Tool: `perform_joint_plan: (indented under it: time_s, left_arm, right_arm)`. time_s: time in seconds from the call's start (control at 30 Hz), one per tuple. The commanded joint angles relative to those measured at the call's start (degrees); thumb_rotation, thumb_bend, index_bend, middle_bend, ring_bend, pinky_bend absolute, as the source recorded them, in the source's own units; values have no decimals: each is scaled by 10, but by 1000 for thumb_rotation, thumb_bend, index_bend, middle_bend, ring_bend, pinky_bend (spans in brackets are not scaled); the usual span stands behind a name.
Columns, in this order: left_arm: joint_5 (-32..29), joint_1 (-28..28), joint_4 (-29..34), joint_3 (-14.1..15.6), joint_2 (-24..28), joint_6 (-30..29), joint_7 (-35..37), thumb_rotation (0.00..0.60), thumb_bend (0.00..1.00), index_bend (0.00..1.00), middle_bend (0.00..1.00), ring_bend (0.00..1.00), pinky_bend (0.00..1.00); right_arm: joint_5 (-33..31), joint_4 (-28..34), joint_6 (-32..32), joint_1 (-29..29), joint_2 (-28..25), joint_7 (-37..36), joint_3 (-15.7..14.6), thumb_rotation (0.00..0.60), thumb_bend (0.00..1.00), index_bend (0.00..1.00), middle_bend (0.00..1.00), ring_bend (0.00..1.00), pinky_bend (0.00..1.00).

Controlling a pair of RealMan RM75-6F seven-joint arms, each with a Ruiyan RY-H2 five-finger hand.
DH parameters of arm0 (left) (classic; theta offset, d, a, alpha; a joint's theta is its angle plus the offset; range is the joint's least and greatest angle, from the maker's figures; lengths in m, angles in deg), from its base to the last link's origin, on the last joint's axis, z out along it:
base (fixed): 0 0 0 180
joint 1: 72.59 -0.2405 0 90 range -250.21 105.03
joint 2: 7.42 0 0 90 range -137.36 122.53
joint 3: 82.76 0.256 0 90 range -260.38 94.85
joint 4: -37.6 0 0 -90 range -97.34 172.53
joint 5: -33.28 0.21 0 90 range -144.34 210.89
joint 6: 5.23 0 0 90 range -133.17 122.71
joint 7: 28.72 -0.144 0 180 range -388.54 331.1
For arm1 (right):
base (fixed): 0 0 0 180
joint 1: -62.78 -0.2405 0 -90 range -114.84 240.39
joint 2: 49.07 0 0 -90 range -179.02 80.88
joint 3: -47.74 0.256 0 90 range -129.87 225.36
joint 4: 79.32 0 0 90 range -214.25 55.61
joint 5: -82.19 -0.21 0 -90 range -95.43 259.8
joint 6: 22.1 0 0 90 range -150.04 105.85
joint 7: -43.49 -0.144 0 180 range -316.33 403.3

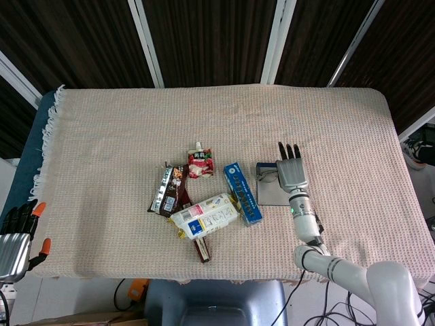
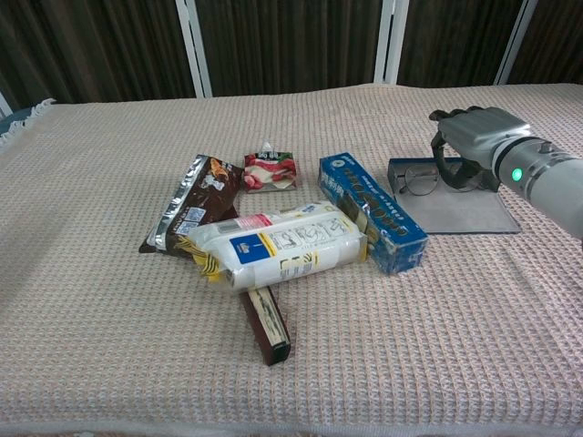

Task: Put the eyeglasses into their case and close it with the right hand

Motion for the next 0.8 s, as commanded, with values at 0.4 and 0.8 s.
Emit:
perform_joint_plan:
  time_s: [0.4,0.8]
  left_arm:
    - [1,-1,0,1,1,-1,2,600,429,0,0,0,44]
    - [4,-3,1,2,2,-6,4,600,428,0,0,0,45]
  right_arm:
    - [-1,-8,-3,1,3,11,2,600,592,505,105,0,0]
    - [73,81,-59,39,-55,-27,-31,600,348,364,104,0,0]
